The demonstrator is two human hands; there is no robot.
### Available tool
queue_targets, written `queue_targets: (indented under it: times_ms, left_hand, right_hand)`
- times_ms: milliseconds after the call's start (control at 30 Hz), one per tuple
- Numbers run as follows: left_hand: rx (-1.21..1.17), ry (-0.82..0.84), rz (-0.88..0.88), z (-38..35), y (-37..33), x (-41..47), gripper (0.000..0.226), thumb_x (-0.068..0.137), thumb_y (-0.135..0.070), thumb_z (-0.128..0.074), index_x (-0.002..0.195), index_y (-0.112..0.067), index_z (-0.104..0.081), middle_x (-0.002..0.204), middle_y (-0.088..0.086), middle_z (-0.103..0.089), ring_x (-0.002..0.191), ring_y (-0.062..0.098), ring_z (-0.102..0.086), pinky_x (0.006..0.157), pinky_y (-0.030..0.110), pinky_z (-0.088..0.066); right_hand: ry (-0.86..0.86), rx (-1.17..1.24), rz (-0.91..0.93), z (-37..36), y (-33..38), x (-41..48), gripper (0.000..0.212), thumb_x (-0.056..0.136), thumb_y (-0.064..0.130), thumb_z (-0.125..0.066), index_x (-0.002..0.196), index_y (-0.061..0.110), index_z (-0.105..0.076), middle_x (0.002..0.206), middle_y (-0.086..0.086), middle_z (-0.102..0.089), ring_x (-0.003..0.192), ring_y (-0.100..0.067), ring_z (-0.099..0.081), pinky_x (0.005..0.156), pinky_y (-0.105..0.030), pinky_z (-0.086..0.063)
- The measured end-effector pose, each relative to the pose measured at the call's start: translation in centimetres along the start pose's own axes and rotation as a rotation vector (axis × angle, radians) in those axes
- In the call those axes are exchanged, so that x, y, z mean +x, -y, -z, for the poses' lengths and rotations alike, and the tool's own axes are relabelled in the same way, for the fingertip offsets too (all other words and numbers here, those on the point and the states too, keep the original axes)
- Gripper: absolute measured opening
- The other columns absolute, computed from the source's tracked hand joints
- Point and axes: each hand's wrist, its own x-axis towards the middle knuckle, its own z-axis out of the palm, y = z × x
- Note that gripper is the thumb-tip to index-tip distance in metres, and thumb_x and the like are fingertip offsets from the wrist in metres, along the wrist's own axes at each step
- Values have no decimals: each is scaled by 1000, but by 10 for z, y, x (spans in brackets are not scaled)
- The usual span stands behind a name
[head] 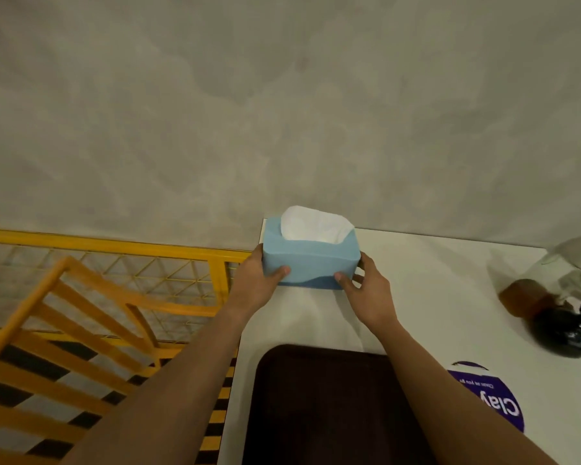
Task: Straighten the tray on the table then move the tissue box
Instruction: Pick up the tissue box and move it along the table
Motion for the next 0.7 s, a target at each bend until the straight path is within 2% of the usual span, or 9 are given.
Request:
queue_targets:
  times_ms: [67, 133, 233, 300, 433, 500, 567, 633, 700]
  left_hand:
    - [-5, -1, 3, 0, 7, 7, 61, 89, -31, -73, 142, -15, -48, 134, 3, -62, 107, 10, -52, 79, 19, -41]
    - [-6, 5, -3, -1, 13, 13, 62, 88, -31, -74, 143, -16, -48, 135, 3, -62, 113, 16, -57, 82, 21, -43]
    - [4, 0, -1, -4, 18, 26, 69, 86, -30, -77, 146, -17, -44, 138, 4, -60, 123, 24, -57, 94, 34, -52]
    - [38, 10, 19, -5, 20, 36, 79, 84, -28, -79, 150, -17, -36, 139, 6, -59, 125, 26, -56, 99, 41, -51]
    - [138, 29, 35, -12, 25, 62, 85, 85, -19, -77, 153, -17, -26, 132, 12, -63, 119, 34, -60, 95, 44, -52]
    - [171, -3, 33, -15, 26, 72, 82, 86, -16, -75, 152, -15, -27, 127, 15, -66, 114, 36, -62, 91, 44, -52]
    - [199, -36, 27, -13, 25, 76, 77, 85, -15, -75, 149, -13, -33, 123, 18, -67, 112, 39, -63, 88, 44, -52]
    - [210, -51, 21, -13, 27, 81, 73, 86, -16, -75, 147, -12, -36, 123, 18, -67, 111, 39, -63, 88, 45, -52]
    - [209, -53, 13, -15, 29, 86, 72, 87, -15, -74, 148, -11, -36, 123, 18, -67, 111, 40, -63, 89, 46, -52]
  right_hand:
    - [5, -1, -11, -7, -4, 7, 68, 90, 48, -69, 147, 25, -40, 122, 18, -52, 100, -4, -54, 63, 5, -39]
    - [-2, 12, -26, -11, -8, 14, 68, 90, 46, -71, 147, 24, -40, 123, 18, -52, 101, -4, -54, 64, 5, -39]
    - [8, 7, -30, -15, -11, 27, 67, 90, 43, -72, 146, 24, -42, 120, 18, -54, 94, -1, -55, 64, 5, -39]
    - [37, -17, -34, -17, -14, 39, 65, 89, 41, -73, 145, 23, -43, 117, 18, -55, 91, 1, -56, 64, 5, -38]
    - [81, -73, -52, -20, -23, 63, 67, 90, 39, -73, 147, 21, -41, 120, 11, -59, 98, -8, -58, 67, -1, -41]
    - [94, -81, -48, -21, -25, 73, 67, 91, 37, -72, 148, 21, -40, 131, 5, -61, 109, -16, -62, 81, -11, -42]
    - [105, -87, -37, -22, -21, 77, 66, 92, 37, -71, 148, 20, -39, 136, 1, -61, 117, -23, -62, 87, -22, -42]
    - [111, -82, -40, -22, -21, 83, 65, 93, 36, -70, 148, 21, -39, 136, 2, -61, 117, -21, -61, 86, -22, -41]
    - [120, -85, -42, -23, -22, 90, 64, 94, 36, -69, 149, 23, -39, 130, 6, -61, 108, -14, -61, 83, -16, -41]
